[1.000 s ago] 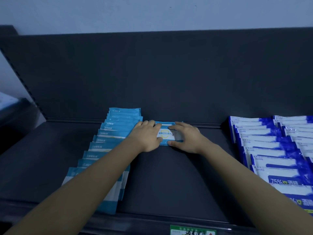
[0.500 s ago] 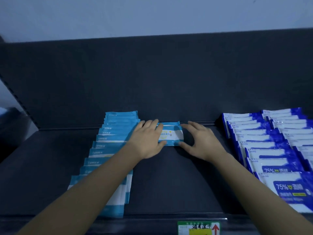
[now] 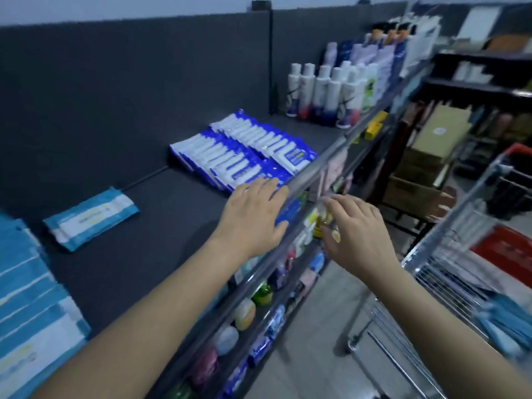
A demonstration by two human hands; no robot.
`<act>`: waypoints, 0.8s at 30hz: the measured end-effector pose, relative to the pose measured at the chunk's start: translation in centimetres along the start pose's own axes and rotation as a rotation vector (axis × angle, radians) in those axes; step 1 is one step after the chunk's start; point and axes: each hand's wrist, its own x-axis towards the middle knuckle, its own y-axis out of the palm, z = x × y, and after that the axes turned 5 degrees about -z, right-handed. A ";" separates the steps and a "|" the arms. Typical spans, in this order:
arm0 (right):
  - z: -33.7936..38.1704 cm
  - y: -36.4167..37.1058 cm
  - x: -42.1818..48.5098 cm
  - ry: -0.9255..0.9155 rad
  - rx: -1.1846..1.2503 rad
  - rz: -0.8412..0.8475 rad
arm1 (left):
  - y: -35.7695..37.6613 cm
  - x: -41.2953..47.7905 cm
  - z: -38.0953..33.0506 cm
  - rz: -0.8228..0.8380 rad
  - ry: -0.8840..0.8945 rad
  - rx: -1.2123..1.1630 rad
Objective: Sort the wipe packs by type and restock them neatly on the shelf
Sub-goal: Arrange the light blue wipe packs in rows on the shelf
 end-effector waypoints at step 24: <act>-48.0 4.7 -25.8 1.138 -0.025 0.657 | 25.4 21.4 -50.8 0.406 0.465 -0.164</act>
